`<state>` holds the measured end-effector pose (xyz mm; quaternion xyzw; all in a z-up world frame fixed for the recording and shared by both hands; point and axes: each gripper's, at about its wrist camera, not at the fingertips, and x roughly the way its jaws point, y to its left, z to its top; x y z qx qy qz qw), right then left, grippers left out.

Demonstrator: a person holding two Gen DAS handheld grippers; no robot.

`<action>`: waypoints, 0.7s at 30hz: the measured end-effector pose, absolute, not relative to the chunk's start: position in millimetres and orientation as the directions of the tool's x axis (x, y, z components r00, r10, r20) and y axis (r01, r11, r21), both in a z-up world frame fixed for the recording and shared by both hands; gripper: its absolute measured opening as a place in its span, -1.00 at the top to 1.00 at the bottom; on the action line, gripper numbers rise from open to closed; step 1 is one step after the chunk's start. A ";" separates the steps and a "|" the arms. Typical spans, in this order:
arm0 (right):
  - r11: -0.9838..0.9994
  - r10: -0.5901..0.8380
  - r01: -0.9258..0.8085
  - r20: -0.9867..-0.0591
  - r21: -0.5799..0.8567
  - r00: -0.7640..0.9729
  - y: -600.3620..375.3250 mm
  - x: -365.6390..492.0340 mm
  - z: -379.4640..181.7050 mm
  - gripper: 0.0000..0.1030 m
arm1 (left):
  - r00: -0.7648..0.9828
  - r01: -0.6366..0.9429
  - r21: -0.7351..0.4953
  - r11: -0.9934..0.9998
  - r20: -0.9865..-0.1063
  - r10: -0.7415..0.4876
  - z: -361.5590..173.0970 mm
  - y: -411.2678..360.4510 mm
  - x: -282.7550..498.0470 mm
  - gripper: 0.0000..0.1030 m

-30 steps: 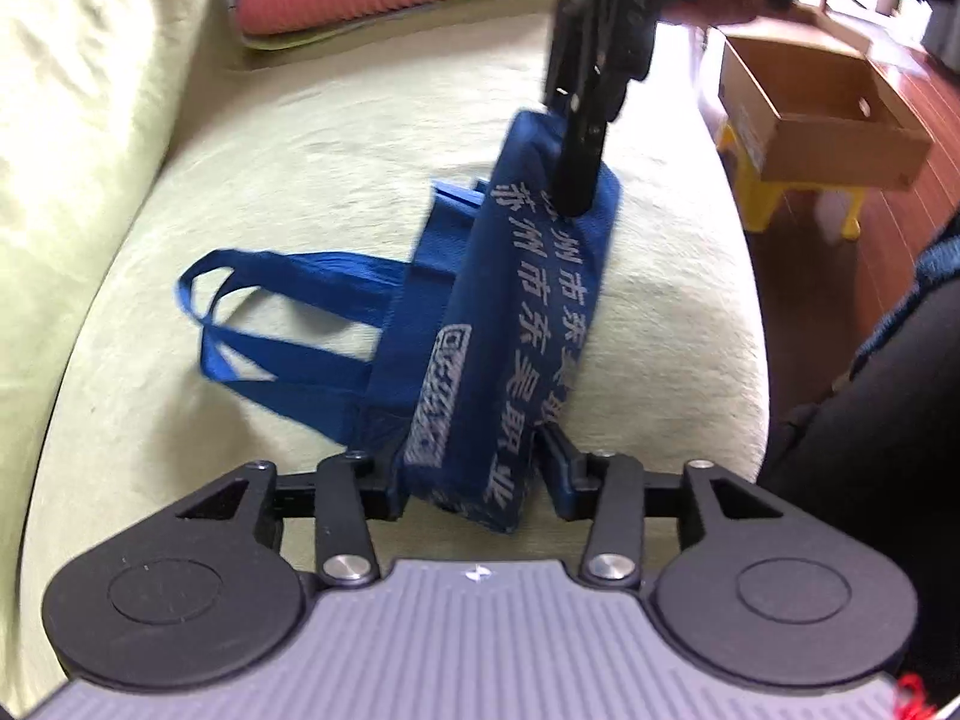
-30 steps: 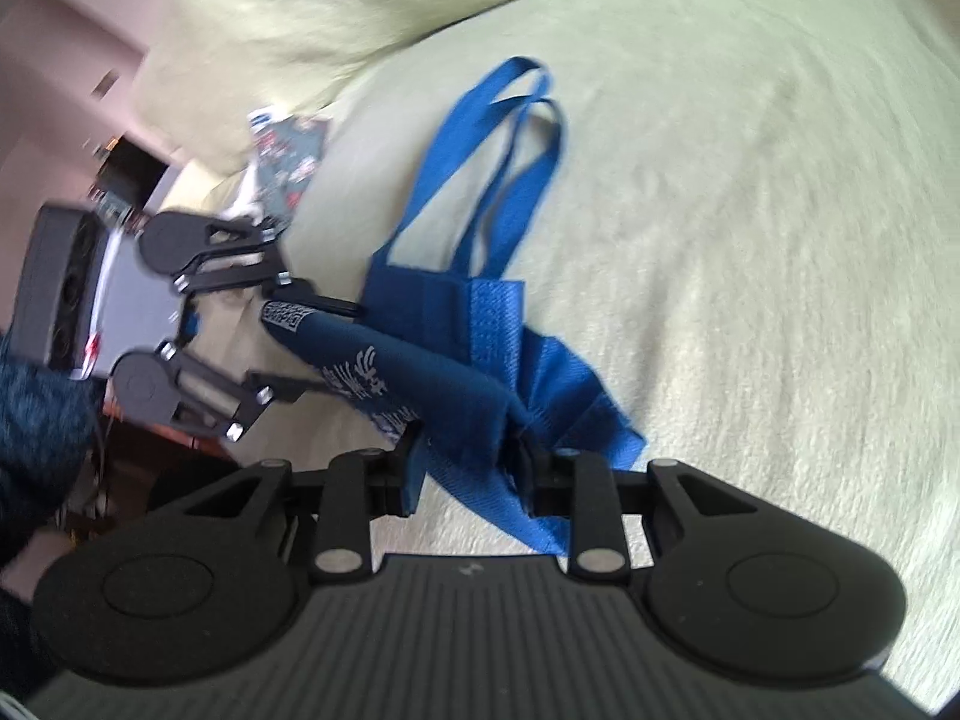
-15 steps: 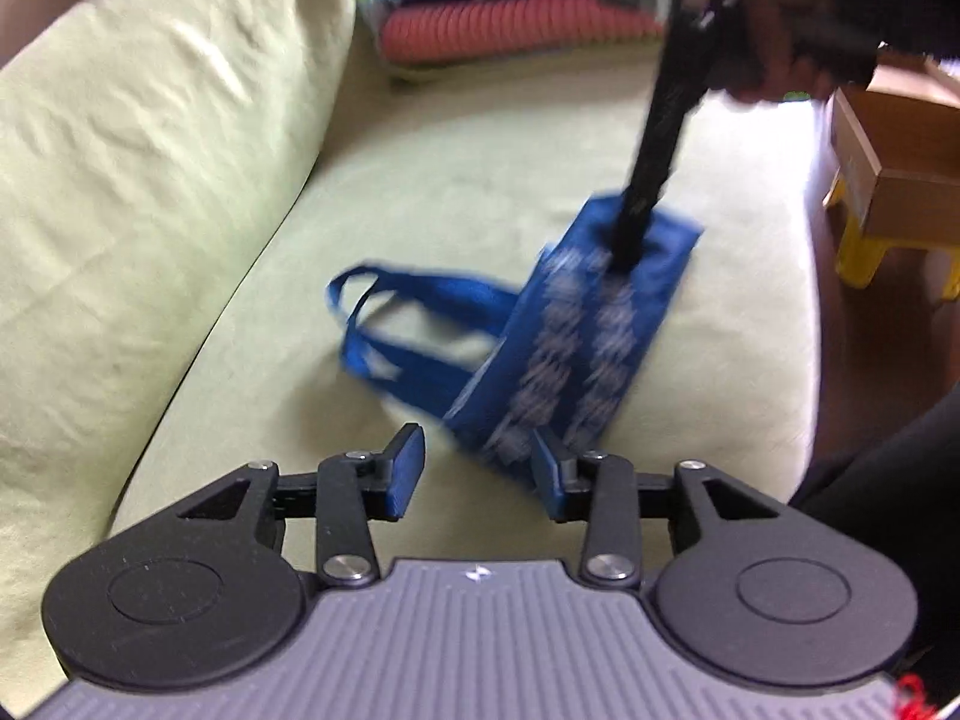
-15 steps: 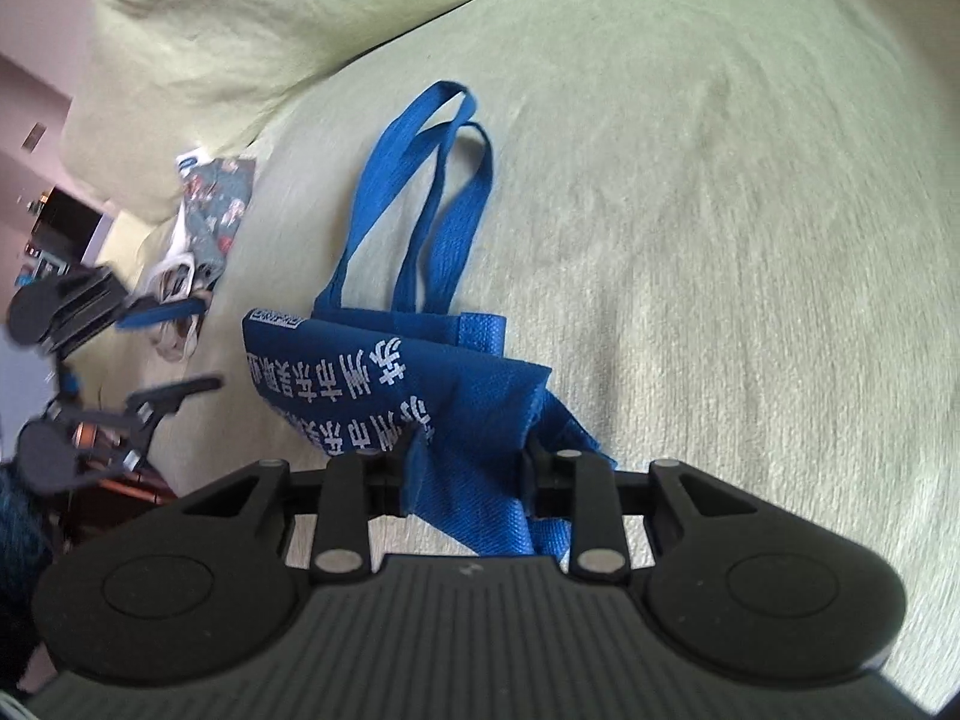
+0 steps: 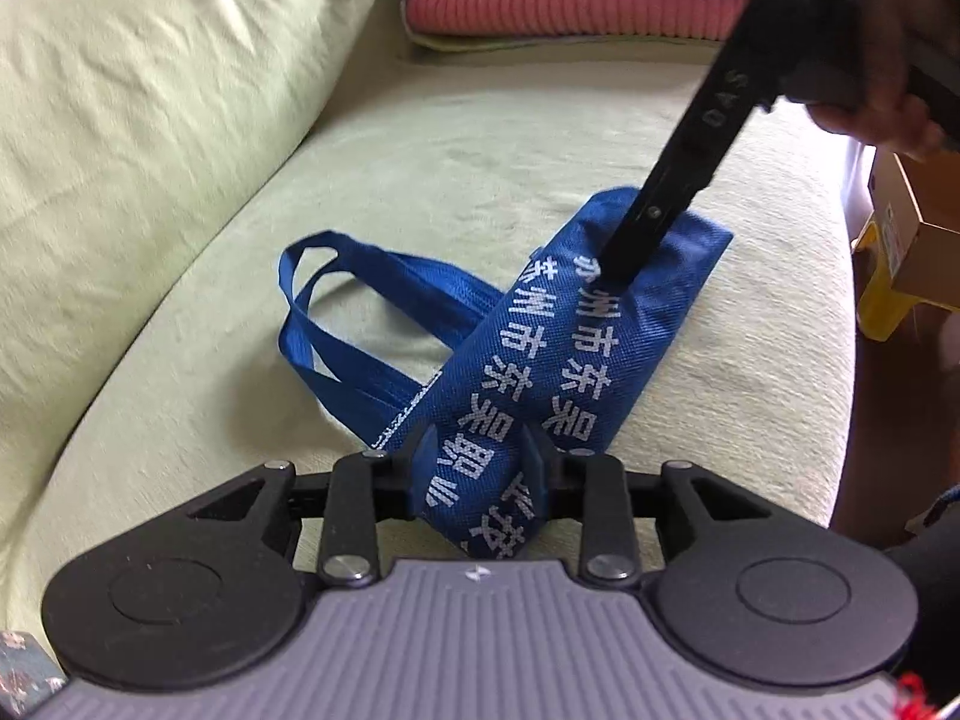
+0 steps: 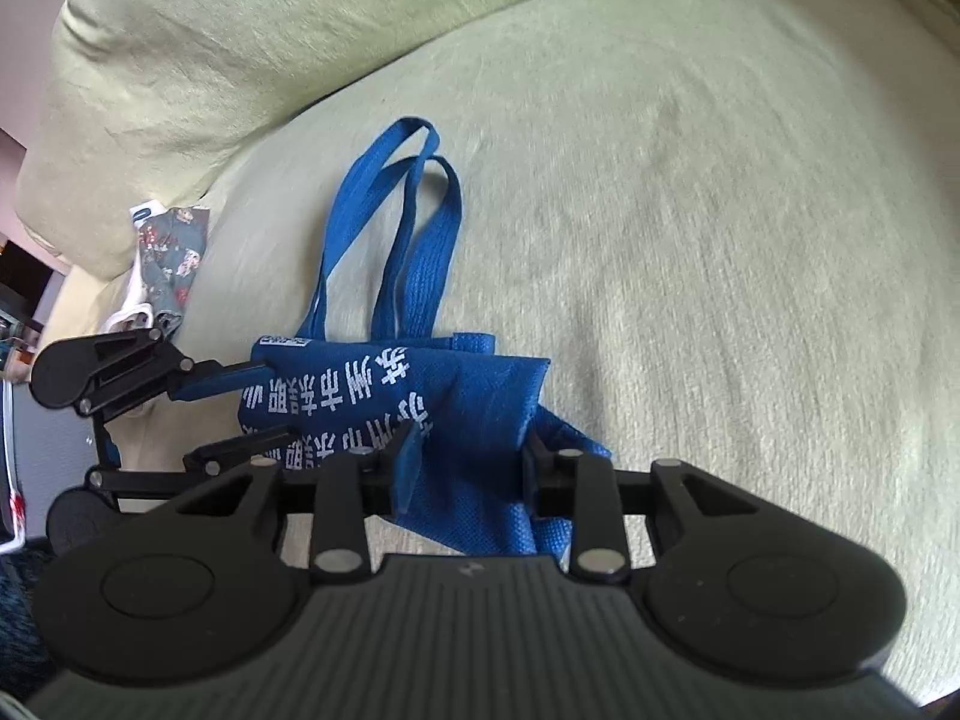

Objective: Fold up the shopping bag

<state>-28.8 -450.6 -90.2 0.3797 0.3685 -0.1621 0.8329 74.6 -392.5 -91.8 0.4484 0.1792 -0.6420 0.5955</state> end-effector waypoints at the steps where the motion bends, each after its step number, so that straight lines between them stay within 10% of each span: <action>1: 0.694 -0.035 0.547 -0.737 0.468 0.675 -443.3 -28.7 -85.6 0.35 | 0.116 0.926 0.304 -0.226 -0.795 -0.595 -91.1 -394.3 74.2 0.26; 12: 0.878 -0.319 0.473 -0.649 0.072 0.691 -376.4 -19.5 -59.2 0.74 | 0.142 0.938 0.287 -0.195 -0.831 -0.538 -89.1 -403.2 71.2 0.27; 21: 0.862 -0.262 0.493 -0.727 0.119 0.634 -396.3 -3.3 -77.8 0.74 | 0.146 0.954 0.261 -0.150 -0.837 -0.527 -89.2 -410.5 74.0 0.26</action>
